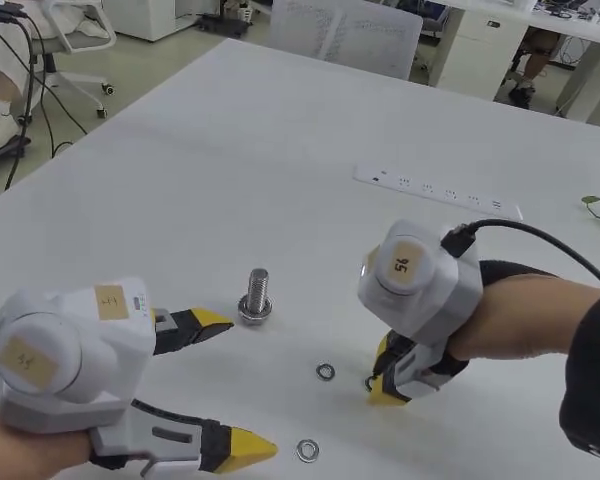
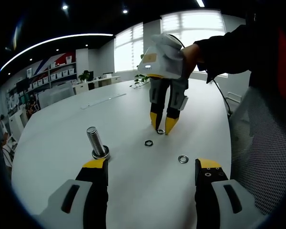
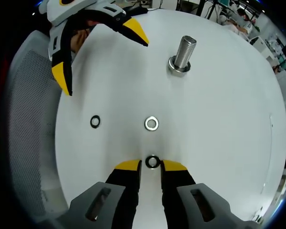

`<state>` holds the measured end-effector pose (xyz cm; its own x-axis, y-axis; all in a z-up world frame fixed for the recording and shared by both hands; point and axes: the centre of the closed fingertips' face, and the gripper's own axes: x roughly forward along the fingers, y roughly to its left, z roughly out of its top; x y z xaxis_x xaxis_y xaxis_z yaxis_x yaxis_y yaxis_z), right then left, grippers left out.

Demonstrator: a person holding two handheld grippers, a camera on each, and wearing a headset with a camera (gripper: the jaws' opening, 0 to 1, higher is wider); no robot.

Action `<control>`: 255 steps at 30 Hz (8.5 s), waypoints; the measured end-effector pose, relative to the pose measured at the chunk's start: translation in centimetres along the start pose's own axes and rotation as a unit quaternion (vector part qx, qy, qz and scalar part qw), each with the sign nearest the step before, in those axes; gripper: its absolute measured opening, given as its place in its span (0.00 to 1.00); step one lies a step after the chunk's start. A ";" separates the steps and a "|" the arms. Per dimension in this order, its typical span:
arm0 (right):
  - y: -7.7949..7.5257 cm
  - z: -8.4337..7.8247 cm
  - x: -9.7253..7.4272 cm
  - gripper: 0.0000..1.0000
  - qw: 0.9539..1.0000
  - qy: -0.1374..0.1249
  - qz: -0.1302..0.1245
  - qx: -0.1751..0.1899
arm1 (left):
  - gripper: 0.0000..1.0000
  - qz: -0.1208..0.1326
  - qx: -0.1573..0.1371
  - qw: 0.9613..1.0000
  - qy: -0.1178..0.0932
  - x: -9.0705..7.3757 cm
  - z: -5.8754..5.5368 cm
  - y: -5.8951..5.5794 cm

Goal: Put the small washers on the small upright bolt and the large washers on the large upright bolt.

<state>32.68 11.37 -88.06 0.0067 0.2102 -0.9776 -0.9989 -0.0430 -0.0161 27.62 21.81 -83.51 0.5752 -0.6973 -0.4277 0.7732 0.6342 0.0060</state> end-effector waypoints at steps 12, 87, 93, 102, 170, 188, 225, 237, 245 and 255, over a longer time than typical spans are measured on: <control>-0.1 0.0 0.0 0.15 1.000 0.001 -0.001 -0.004 | 0.74 0.001 -0.001 1.000 0.000 0.0 -0.1 0.1; -0.4 -3.8 -5.3 0.14 0.999 0.007 -0.014 0.032 | 0.73 -0.003 0.004 1.000 0.001 0.2 0.6 0.0; -1.0 -3.5 -6.8 0.14 0.999 0.005 -0.025 0.026 | 0.73 -0.004 0.005 1.000 0.001 0.3 0.6 0.0; -1.5 -2.8 -8.1 0.14 0.999 0.001 -0.042 0.017 | 0.73 -0.003 0.005 1.000 -0.001 0.4 0.6 0.0; -3.4 -0.9 -6.5 0.14 0.999 0.029 -0.026 -0.018 | 0.73 0.004 -0.004 1.000 0.001 -0.1 -0.2 0.0; -3.1 -0.9 -6.0 0.14 0.999 0.033 -0.022 -0.018 | 0.73 0.003 -0.006 1.000 0.001 -0.2 -0.4 0.1; -3.5 -1.6 -1.8 0.14 0.999 0.031 -0.006 -0.014 | 0.72 0.002 -0.009 1.000 0.006 -0.1 -0.7 0.1; -3.5 -2.0 -1.1 0.14 0.999 0.031 -0.003 -0.015 | 0.72 0.003 -0.011 1.000 0.007 0.0 -0.9 0.1; -3.5 -2.0 -1.2 0.15 1.000 0.027 -0.004 -0.014 | 0.72 0.003 -0.011 1.000 0.007 0.0 -0.9 0.1; -3.7 -2.0 -1.4 0.20 1.000 0.024 -0.008 -0.013 | 0.72 0.003 -0.011 1.000 0.007 0.0 -0.9 0.1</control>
<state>36.42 9.29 -87.04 0.0256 0.1635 -0.9862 -0.9972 -0.0653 -0.0367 27.44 22.22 -84.30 0.5767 -0.6884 -0.4400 0.7631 0.6461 -0.0108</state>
